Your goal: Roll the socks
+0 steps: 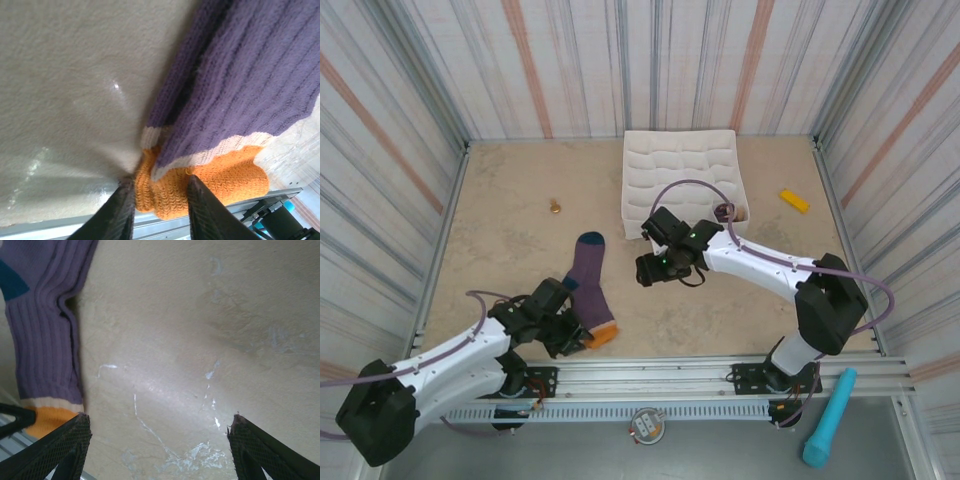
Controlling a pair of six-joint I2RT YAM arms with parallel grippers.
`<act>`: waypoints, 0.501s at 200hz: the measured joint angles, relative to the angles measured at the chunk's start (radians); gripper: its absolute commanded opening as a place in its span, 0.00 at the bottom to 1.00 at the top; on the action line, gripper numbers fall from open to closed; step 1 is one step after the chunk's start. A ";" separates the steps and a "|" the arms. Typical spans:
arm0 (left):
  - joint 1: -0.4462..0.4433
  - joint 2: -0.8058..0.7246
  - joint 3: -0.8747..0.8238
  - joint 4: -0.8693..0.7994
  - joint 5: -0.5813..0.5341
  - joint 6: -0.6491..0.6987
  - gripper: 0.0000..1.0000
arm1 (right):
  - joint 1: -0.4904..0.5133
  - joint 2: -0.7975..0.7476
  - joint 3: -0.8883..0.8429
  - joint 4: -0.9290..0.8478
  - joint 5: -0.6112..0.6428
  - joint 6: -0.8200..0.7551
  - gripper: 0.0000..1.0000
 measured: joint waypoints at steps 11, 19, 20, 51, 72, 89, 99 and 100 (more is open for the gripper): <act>0.000 0.006 0.000 0.005 -0.003 0.000 0.24 | 0.023 -0.010 -0.015 0.009 0.011 -0.023 0.76; 0.000 0.010 0.000 0.008 -0.004 -0.001 0.20 | 0.041 -0.018 -0.030 0.019 0.015 -0.039 0.76; 0.000 0.012 0.000 0.008 -0.004 0.000 0.20 | 0.043 -0.019 -0.031 0.020 0.015 -0.042 0.76; 0.006 0.055 0.016 0.012 -0.005 0.016 0.05 | 0.106 -0.059 -0.106 0.086 0.038 -0.105 0.76; 0.037 0.097 0.048 0.000 -0.004 0.050 0.01 | 0.147 -0.097 -0.163 0.144 0.063 -0.152 0.77; 0.076 0.120 0.073 -0.018 -0.002 0.093 0.00 | 0.189 -0.130 -0.209 0.201 0.088 -0.195 0.77; 0.107 0.133 0.089 -0.034 0.005 0.127 0.00 | 0.216 -0.145 -0.229 0.229 0.100 -0.220 0.77; 0.110 0.134 0.090 -0.035 0.006 0.130 0.00 | 0.219 -0.146 -0.232 0.233 0.102 -0.225 0.77</act>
